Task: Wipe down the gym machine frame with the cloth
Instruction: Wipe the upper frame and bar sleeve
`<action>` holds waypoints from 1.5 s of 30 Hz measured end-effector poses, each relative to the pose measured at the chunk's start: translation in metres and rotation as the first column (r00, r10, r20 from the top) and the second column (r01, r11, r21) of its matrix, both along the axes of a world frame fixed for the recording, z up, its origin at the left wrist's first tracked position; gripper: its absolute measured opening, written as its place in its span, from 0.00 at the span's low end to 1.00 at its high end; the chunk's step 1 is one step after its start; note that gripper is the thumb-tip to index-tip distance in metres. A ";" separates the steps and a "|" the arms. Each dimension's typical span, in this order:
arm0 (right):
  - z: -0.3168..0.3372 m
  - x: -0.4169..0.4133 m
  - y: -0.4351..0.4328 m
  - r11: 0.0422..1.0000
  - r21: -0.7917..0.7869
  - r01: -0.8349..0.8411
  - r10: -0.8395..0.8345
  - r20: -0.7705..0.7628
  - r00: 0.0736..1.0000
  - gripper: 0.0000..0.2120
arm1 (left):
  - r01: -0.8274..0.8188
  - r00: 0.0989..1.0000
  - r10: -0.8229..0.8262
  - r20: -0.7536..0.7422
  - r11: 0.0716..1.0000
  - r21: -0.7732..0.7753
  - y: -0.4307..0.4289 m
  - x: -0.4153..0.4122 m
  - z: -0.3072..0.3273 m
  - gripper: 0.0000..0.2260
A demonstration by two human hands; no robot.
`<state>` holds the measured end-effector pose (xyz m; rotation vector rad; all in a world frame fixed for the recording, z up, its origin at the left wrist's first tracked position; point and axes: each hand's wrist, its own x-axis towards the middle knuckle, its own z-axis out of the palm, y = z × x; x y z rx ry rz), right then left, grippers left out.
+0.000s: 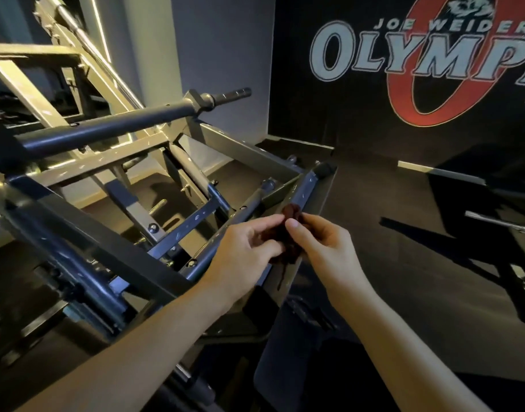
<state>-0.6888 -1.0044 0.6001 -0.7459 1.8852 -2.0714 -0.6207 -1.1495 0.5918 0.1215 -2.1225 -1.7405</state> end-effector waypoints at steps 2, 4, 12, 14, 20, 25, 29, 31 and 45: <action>-0.002 -0.023 0.002 0.999 -0.040 0.007 -0.006 0.038 0.999 0.09 | 0.023 1.000 -0.023 -0.009 0.999 -0.023 0.006 -0.017 0.003 0.21; -0.007 -0.049 0.001 1.000 -0.022 0.010 -0.009 0.061 0.998 0.11 | -0.010 1.000 0.010 0.004 0.999 -0.051 0.007 -0.032 0.007 0.21; -0.034 -0.147 -0.016 0.917 0.395 -0.047 0.027 0.056 0.998 0.11 | -0.388 0.895 0.445 0.021 0.801 -0.455 -0.036 -0.043 -0.023 0.08; -0.043 -0.161 -0.028 0.835 0.547 0.065 0.041 -0.180 0.983 0.12 | -0.298 0.903 0.419 0.098 0.774 -0.559 -0.042 -0.046 -0.034 0.08; -0.081 -0.161 -0.050 0.537 0.674 0.507 0.155 -0.670 0.726 0.09 | 0.048 0.875 0.314 0.367 0.700 -0.712 -0.054 -0.062 -0.056 0.26; -0.078 -0.140 -0.055 0.547 0.709 0.445 0.142 -0.602 0.785 0.06 | 0.099 0.874 0.223 0.431 0.787 -0.609 -0.068 -0.066 -0.063 0.24; -0.077 -0.090 -0.052 0.626 0.733 0.267 0.201 -0.483 0.853 0.06 | 0.207 0.864 0.079 0.497 0.844 -0.495 -0.081 -0.066 -0.063 0.16; -0.076 -0.080 -0.053 0.626 0.739 0.248 0.214 -0.469 0.857 0.06 | 0.241 0.863 0.044 0.504 0.841 -0.485 -0.090 -0.069 -0.066 0.16; -0.069 -0.156 -0.070 0.456 0.825 0.334 0.189 -0.457 0.869 0.04 | 0.168 0.903 0.090 0.420 0.825 -0.539 -0.097 -0.106 -0.077 0.33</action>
